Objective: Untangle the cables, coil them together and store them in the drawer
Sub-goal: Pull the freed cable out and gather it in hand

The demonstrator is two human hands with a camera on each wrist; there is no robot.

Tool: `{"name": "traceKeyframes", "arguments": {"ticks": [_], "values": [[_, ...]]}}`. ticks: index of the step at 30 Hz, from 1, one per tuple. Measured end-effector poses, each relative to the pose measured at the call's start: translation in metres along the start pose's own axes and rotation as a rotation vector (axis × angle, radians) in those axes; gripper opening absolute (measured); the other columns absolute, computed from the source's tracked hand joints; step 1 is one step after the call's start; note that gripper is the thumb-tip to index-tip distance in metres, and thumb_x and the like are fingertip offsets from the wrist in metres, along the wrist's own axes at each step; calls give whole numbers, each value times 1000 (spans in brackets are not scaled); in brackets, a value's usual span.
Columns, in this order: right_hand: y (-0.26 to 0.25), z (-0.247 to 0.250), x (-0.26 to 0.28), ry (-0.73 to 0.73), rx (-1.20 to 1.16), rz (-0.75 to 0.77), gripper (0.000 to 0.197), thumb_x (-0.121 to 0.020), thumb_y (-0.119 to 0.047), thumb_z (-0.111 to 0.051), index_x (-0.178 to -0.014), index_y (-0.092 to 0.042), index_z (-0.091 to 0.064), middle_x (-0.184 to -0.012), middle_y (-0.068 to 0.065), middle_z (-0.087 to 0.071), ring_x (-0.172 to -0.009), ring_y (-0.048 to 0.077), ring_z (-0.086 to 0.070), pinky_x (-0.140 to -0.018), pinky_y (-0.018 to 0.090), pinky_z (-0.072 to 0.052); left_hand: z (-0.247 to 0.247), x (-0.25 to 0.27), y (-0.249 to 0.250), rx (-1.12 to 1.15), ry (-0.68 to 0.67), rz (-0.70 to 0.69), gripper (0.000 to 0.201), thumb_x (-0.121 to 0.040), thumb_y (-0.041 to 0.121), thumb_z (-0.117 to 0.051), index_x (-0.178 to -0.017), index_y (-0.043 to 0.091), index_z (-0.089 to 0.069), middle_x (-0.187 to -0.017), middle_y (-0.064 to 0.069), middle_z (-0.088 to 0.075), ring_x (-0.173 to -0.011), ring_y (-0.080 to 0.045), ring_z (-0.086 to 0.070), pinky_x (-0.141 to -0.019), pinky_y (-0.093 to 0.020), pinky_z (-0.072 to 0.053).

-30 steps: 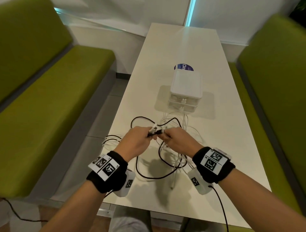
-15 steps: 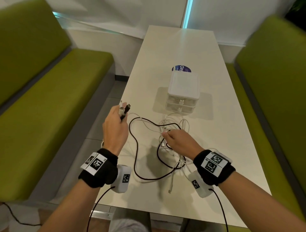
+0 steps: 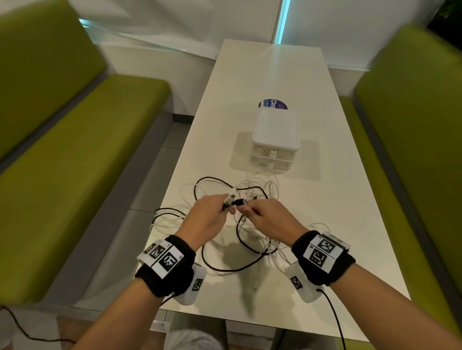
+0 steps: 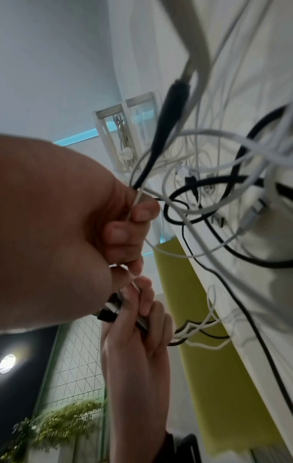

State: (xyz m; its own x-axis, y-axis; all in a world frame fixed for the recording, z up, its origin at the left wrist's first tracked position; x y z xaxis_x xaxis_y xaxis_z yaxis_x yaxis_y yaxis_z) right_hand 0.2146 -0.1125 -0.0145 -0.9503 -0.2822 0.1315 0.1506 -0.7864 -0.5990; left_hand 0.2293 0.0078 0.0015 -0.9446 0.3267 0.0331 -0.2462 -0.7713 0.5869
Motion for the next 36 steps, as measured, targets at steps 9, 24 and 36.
{"name": "traceKeyframes", "arguments": {"ticks": [9, 24, 36], "values": [[5, 4, 0, 45, -67, 12, 61, -100, -56, -31, -66, -7, -40, -63, 17, -50, -54, 19, -41, -58, 31, -35, 60, 0, -38, 587, 356, 207, 33, -101, 21, -48, -70, 19, -58, -58, 7, -46, -52, -11, -36, -52, -27, -28], [16, 3, -5, 20, 12, -132, 52, -104, -48, -29, -63, -22, -45, -59, -1, -51, -52, 12, -43, -53, 28, -29, 31, 18, 41, 153, 271, -325, 106, -81, -19, -48, -140, 64, -18, -152, 25, -33, -92, -12, -66, -77, -38, -59], [-8, -7, 8, -41, 127, 112, 24, -99, -33, -50, -100, -16, -66, -93, 6, -69, -81, 22, -58, -69, 30, -40, -7, 12, 30, -38, 87, -139, 49, -94, 9, -50, -135, 36, -53, -95, -5, -73, -90, -29, -64, -78, -39, -48]]}}
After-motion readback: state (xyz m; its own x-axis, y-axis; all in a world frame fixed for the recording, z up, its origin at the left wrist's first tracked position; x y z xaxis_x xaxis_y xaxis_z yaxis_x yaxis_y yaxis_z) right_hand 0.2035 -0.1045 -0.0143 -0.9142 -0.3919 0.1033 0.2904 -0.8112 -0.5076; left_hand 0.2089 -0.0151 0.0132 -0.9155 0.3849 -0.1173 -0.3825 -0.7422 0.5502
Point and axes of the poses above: each hand's wrist, its own x-axis away from the middle knuckle, its own z-axis out of the back of the hand, y = z × x, the point moved 10 cm from there along -x, towards the middle knuckle
